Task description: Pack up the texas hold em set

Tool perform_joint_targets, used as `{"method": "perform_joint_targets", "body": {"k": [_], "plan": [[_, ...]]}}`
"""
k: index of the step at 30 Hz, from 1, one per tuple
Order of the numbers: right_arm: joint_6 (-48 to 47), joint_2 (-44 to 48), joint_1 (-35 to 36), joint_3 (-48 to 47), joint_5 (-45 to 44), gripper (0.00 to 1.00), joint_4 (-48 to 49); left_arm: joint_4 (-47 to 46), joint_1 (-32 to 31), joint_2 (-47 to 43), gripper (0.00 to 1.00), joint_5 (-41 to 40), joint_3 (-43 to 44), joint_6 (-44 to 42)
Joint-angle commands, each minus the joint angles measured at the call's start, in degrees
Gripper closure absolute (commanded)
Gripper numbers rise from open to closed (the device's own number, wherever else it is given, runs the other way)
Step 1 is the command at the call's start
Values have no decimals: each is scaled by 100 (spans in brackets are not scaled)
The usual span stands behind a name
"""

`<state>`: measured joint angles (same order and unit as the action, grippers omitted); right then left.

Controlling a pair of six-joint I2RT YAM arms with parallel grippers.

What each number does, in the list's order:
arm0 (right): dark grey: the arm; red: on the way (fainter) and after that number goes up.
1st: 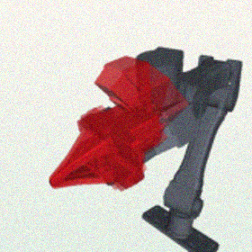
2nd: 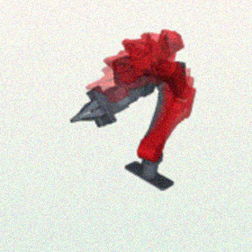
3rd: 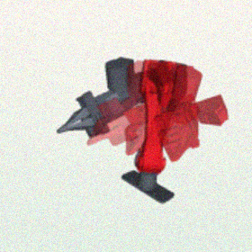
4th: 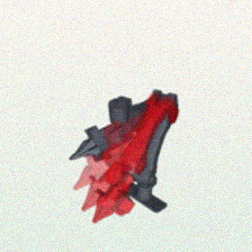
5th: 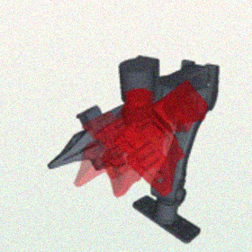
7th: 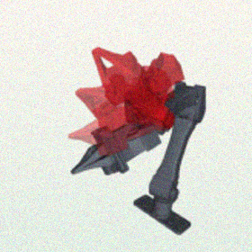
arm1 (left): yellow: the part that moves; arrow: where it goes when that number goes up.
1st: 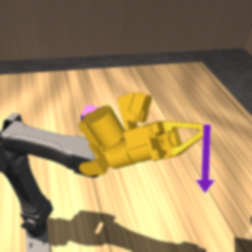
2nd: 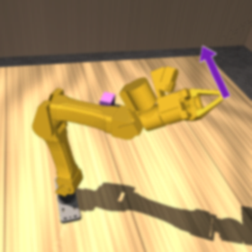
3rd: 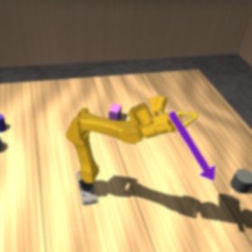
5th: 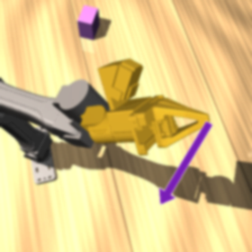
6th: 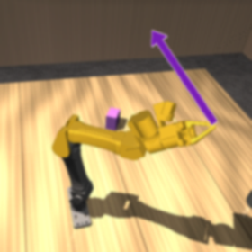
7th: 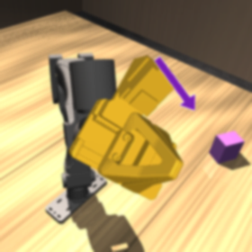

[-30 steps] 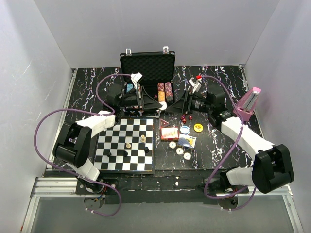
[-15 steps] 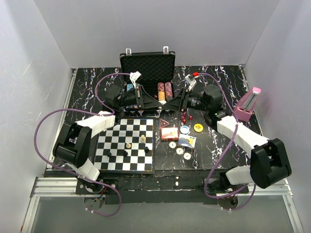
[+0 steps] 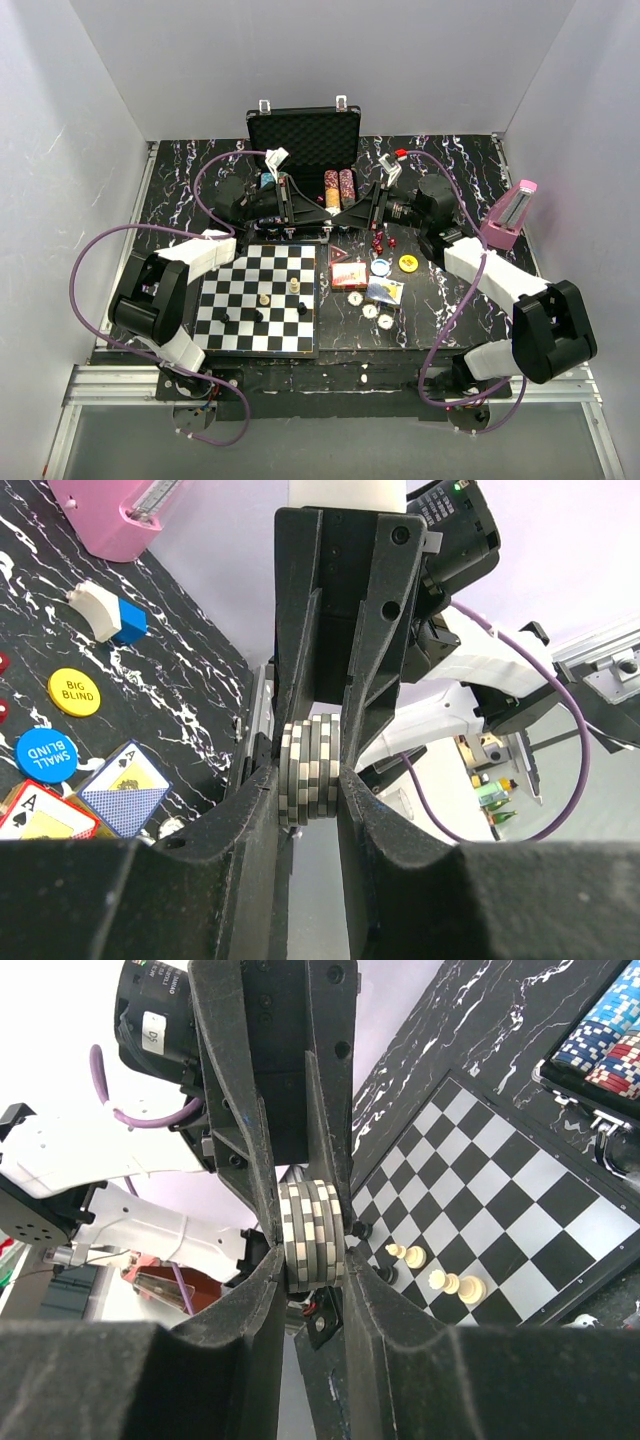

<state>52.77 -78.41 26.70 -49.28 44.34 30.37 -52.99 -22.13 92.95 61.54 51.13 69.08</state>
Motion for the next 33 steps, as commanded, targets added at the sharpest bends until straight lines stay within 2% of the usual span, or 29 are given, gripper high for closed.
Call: {"method": "perform_joint_targets", "body": {"k": [1, 8, 10, 14, 16, 20, 25, 27, 30, 33], "plan": [[-21, 28, 55, -100, -30, 99, 443, 226, -54, -321, 97, 157, 28, -324], [-48, 45, 55, 76, -118, 99, 452, 1370, -46, -479, 47, -28, 256, -1098], [-48, 45, 55, 102, -118, 99, 452, 1493, -46, -479, 24, -89, 292, -1160], [-83, 89, 55, 155, -171, 99, 391, 1721, -37, -479, 2, -221, 371, -1326], [-275, 159, 37, 129, -276, 99, 111, 2124, -11, -549, 2, -308, 450, -1615], [-1021, 414, -85, -160, -715, 99, -1170, 3353, 270, -961, 2, -730, 529, -2643], [-2865, 249, -253, -1214, -1733, 99, -3910, 4795, 710, -1752, 2, -1616, 608, -3838], [-3665, -32, -262, -1749, -2190, 99, -4563, 5262, 719, -1981, 2, -2056, 687, -4269], [-4519, -542, -270, -2366, -2403, 99, -5022, 5799, 745, -2184, 2, -2418, 766, -4674], [-5240, -1060, -270, -2858, -2386, 99, -5260, 5940, 736, -2228, 2, -2533, 784, -4790]]}}
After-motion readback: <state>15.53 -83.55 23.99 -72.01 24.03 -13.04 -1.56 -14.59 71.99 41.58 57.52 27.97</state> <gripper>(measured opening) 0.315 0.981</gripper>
